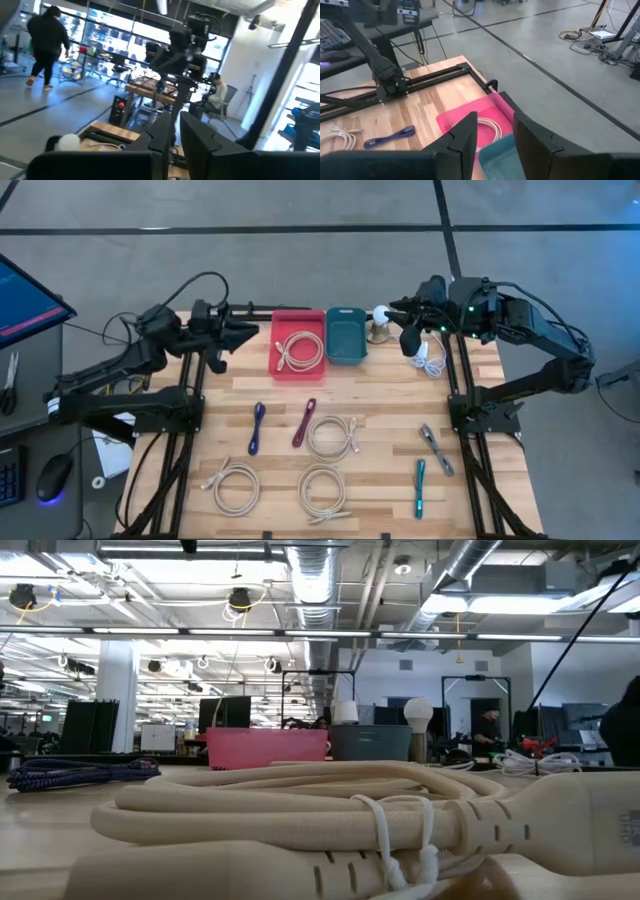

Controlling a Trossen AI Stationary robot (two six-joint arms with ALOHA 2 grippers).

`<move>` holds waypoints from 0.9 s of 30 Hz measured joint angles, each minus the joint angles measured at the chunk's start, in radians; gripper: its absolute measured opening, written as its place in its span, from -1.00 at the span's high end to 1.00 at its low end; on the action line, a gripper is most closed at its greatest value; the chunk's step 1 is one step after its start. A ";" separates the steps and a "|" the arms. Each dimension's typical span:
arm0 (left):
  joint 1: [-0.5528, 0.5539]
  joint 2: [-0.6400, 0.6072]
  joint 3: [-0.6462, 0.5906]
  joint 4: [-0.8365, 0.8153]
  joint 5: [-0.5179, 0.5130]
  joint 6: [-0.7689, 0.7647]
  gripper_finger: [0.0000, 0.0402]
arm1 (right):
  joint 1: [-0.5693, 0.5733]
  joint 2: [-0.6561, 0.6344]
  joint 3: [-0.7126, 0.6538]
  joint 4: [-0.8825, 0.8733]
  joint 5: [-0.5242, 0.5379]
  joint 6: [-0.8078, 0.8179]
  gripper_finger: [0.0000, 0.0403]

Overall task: Pick & Place USB Port
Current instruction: Put the white charger cable into the blue bin

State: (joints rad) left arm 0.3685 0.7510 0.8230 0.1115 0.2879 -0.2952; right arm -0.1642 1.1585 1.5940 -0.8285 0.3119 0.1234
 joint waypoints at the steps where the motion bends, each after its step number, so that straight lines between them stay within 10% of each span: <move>1: -0.014 0.001 0.000 -0.001 0.000 0.000 0.81 | 0.000 0.005 0.000 0.000 0.000 0.000 0.42; 27: -0.101 0.004 0.000 -0.017 0.001 0.003 0.92 | 0.084 -0.055 0.000 -0.594 -0.184 0.577 0.42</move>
State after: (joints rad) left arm 0.2676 0.7547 0.8230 0.0940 0.2886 -0.2924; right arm -0.0804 1.1038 1.5940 -1.4230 0.1282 0.7002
